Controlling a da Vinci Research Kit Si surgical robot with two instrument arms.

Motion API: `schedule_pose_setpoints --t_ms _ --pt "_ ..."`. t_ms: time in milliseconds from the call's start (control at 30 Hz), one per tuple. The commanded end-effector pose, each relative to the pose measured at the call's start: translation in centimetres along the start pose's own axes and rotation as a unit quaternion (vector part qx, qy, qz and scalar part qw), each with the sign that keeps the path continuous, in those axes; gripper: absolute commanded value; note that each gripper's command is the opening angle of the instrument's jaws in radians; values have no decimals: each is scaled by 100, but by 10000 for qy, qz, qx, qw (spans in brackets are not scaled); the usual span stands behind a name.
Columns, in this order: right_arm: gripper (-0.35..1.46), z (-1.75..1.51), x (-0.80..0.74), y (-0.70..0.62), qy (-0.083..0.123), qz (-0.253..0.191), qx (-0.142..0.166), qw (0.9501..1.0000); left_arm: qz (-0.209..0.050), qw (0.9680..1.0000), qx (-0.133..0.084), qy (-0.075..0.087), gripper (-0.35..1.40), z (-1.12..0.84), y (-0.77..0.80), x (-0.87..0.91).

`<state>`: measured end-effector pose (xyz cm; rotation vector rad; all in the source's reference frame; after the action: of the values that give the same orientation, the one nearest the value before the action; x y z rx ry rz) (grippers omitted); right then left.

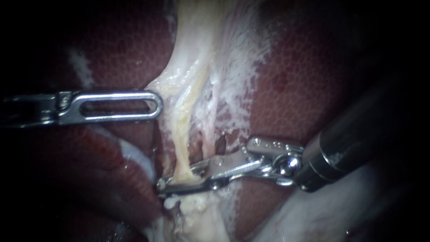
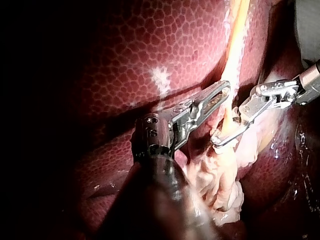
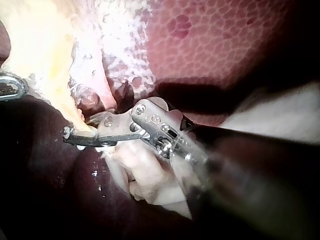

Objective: Going back second clip left tube

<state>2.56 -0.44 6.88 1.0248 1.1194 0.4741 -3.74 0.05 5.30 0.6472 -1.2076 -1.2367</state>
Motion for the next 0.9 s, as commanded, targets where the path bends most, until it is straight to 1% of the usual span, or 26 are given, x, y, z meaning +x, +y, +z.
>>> schedule_pose_setpoints --t_ms 33,733,767,833,900 --pt "-35 0 0 0 0 0 0 10000 0 10000 -4 0 -35 0 0 0" --pt "-34 0 0 0 0 0 -1 10000 0 10000 -6 -1 -35 0 -1 0" --pt "-29 0 0 0 0 -1 -1 10000 0 10000 -6 -1 -35 0 -1 0" --pt "-10 1 0 0 -1 -2 0 10000 0 10000 -6 -1 -35 0 -1 0" --pt "4 1 0 0 -1 27 0 10000 0 10000 -6 -1 -35 0 -1 0"
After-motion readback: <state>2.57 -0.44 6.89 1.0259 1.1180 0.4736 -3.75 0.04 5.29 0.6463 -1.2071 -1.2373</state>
